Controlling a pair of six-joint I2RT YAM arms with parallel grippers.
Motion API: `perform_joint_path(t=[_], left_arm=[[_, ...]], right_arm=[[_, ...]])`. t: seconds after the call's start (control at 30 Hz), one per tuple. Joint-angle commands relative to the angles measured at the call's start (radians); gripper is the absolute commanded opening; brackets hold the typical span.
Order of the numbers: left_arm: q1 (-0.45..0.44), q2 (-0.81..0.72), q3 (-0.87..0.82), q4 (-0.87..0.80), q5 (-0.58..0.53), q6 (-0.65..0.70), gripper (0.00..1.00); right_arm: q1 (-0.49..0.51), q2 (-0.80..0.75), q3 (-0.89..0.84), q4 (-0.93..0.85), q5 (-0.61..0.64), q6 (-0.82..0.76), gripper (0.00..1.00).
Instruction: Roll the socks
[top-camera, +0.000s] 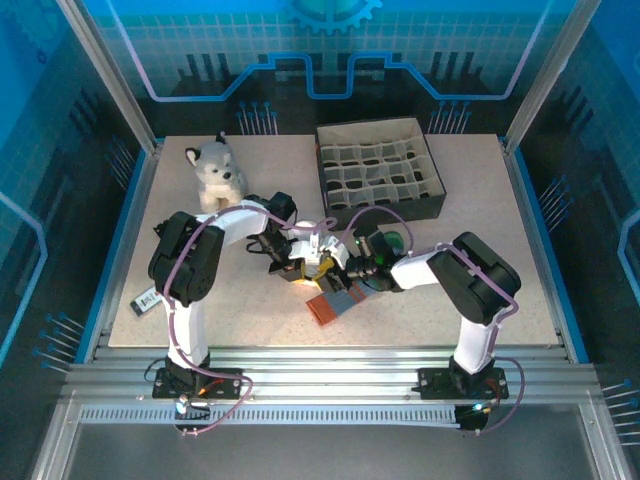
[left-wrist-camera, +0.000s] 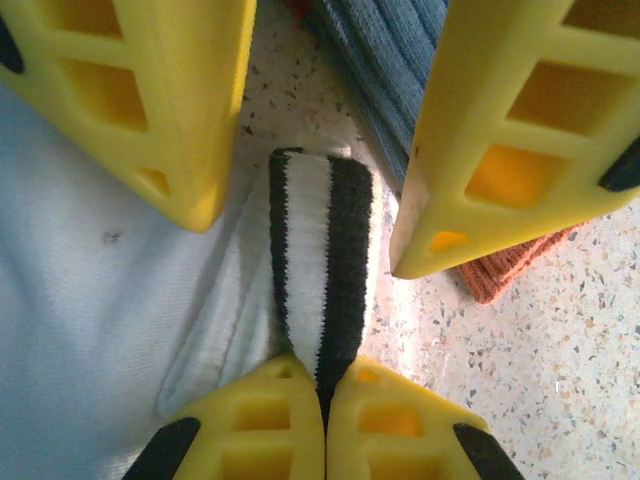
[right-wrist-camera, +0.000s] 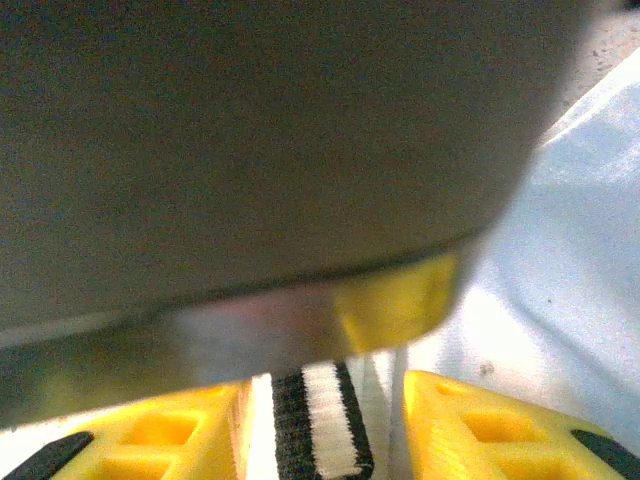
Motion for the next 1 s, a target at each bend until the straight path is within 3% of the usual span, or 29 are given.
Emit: perform_joint_path(t=[0.0, 0.33, 0.97], left_arm=[[0.007, 0.014, 0.035, -0.022, 0.068, 0.004, 0.0], [0.02, 0.02, 0.043, -0.026, 0.081, 0.004, 0.0], [0.03, 0.016, 0.051, -0.052, 0.118, 0.025, 0.0]], right_arm=[[0.037, 0.039, 0.006, -0.003, -0.048, -0.024, 0.43], [0.043, -0.005, -0.072, 0.121, -0.044, -0.04, 0.46], [0.078, 0.052, -0.038, 0.095, 0.079, -0.119, 0.48]])
